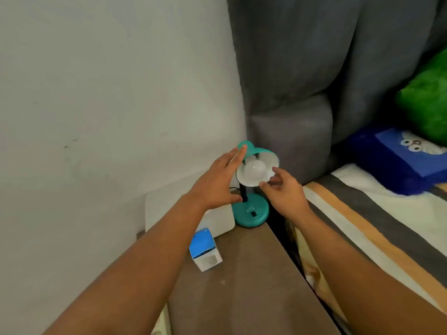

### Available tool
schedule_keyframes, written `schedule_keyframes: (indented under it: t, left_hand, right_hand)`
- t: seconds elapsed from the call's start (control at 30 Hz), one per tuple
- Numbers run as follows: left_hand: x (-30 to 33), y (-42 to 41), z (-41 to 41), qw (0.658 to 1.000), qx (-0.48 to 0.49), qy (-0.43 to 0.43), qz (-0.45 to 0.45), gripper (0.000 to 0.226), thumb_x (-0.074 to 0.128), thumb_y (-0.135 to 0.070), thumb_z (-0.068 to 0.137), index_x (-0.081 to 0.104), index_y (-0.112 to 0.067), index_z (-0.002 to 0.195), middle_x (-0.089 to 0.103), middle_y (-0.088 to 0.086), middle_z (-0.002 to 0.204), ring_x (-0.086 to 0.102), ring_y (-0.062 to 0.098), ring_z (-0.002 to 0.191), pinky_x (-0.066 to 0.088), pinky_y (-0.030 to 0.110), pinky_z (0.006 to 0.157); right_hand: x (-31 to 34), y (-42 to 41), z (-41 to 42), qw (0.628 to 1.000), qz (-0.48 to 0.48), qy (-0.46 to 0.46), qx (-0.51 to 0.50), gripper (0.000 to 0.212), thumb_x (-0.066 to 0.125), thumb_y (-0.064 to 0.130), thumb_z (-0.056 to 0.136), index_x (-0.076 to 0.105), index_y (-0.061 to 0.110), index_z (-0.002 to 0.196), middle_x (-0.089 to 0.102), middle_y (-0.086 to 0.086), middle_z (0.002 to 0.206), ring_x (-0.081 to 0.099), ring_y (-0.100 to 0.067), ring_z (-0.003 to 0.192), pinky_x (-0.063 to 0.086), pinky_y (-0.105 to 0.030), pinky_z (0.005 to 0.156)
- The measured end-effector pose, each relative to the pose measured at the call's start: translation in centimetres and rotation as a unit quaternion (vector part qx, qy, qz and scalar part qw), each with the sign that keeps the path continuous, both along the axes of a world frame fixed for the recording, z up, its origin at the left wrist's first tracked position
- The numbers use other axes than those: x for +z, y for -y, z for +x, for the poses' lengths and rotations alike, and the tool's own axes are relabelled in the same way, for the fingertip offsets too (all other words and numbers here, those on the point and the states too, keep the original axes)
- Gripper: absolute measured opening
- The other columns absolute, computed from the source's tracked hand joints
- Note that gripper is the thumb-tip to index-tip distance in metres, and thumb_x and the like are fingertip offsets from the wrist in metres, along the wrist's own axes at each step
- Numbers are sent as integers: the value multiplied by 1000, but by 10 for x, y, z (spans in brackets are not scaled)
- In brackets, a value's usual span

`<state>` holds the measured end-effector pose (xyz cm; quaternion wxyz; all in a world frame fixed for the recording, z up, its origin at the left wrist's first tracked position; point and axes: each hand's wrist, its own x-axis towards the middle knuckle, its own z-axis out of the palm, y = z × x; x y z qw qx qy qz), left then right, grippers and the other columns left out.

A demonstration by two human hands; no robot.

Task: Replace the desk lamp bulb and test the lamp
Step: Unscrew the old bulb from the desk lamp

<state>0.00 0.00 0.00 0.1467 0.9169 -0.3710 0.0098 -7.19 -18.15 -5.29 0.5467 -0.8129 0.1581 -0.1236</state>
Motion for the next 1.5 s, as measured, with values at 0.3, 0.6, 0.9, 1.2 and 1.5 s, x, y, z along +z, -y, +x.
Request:
schedule_keyframes:
  t: [0.3, 0.6, 0.9, 1.2, 1.5]
  left_hand:
    - [-15, 19, 30, 997, -55, 57, -1, 114, 81, -19, 81, -2, -43, 155, 17, 2, 164, 42, 27, 139, 46, 38, 106]
    - [-23, 20, 36, 997, -53, 58, -20, 98, 75, -27, 88, 5, -44, 154, 25, 3, 161, 47, 27, 136, 44, 40, 108]
    - [-22, 18, 35, 996, -56, 55, -30, 92, 74, -29, 88, 12, -40, 156, 27, 3, 160, 48, 25, 134, 46, 39, 107]
    - [-23, 21, 38, 997, -55, 51, -29, 93, 75, -28, 88, 12, -42, 155, 29, 3, 160, 49, 26, 134, 46, 42, 109]
    - [-20, 24, 40, 996, -61, 47, -35, 92, 74, -27, 88, 13, -42, 155, 33, 4, 157, 49, 26, 134, 47, 45, 108]
  right_hand:
    - [-8, -7, 21, 1000, -20, 21, -13, 64, 71, 37, 86, 46, 19, 142, 68, -7, 116, 65, -20, 104, 45, -26, 85]
    - [-3, -16, 33, 998, 15, 44, -33, 59, 73, 46, 83, 53, 20, 133, 68, -1, 109, 57, -6, 86, 33, 1, 56]
    - [-16, -23, 35, 991, -98, 63, -62, 71, 75, 37, 84, 42, 30, 146, 55, -11, 126, 61, -26, 107, 54, -43, 93]
    - [-9, -36, 43, 948, 276, 46, -153, 64, 81, 44, 70, 60, 18, 124, 69, -3, 111, 69, -17, 96, 60, -36, 84]
    - [-7, -35, 38, 978, 66, 126, -153, 59, 82, 18, 76, 59, 24, 129, 61, -2, 122, 61, -19, 108, 55, -33, 90]
